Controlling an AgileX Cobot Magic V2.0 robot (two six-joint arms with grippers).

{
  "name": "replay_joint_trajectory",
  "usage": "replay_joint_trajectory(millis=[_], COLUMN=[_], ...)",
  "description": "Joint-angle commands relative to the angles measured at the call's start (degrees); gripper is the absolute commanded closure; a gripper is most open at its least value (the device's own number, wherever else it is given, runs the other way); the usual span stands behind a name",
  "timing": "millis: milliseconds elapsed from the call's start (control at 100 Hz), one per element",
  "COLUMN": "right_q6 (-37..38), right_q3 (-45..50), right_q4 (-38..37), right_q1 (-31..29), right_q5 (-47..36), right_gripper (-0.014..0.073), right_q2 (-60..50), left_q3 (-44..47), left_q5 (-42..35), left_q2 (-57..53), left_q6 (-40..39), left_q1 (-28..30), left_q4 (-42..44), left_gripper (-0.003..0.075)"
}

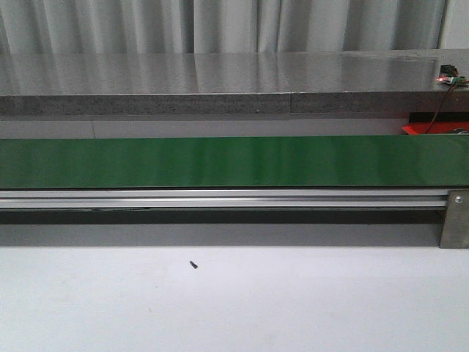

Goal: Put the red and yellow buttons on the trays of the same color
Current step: 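Grasp a red-capped button from the table with the left gripper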

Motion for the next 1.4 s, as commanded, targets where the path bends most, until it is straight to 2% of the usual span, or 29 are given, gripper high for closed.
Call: replay_joint_trajectory(millis=[0,240,310,430,600,740,960,1190,1390], right_q6=[-0.7,-0.7,-0.7,-0.7,-0.7,-0.7,-0.7,-0.7,-0.7], right_q3=[-1.4,-1.4,-1.4,-1.4,-1.4,-1.4,-1.4,-1.4,-1.4], right_q4=[1.7,1.7,1.7,1.7,1.7,1.7,1.8,1.8,2.2], right_q1=[0.1,0.1,0.1,0.1,0.1,0.1,0.1,0.1,0.1], right_q5=[-2.1,-1.9,-1.9,-1.8,-1.6,-1.6,-1.6,-1.6,-1.7], right_gripper=[0.0652,0.0652,0.0652,0.0652,0.0652,0.0652,0.0652,0.0652,0.0652], right_q2=[0.0,0.0,0.0,0.0,0.0,0.0,0.0,0.0,0.0], left_q3=[-2.0,-2.0,-2.0,-2.0,-2.0,-2.0,-2.0,-2.0,-2.0], left_q5=[-4.1,-6.4,-6.4,-7.6,-8.4,-8.9,-7.1,-1.2,3.3], left_q2=[-2.9,-1.6,-1.2,-1.0,-1.0,-1.0,-2.3,-7.7,-14.2], left_q6=[-1.0,-1.2,-1.2,-1.2,-1.2,-1.2,-1.2,-1.2,3.9], left_q1=[0.1,0.2,0.2,0.2,0.2,0.2,0.2,0.2,0.3], left_q4=[-0.8,-1.9,-2.8,-3.4,-3.4,-3.4,-3.0,2.3,5.4], left_gripper=[0.0099,0.01,0.0121,0.023,0.0434,0.0519,0.0533,0.0533,0.0533])
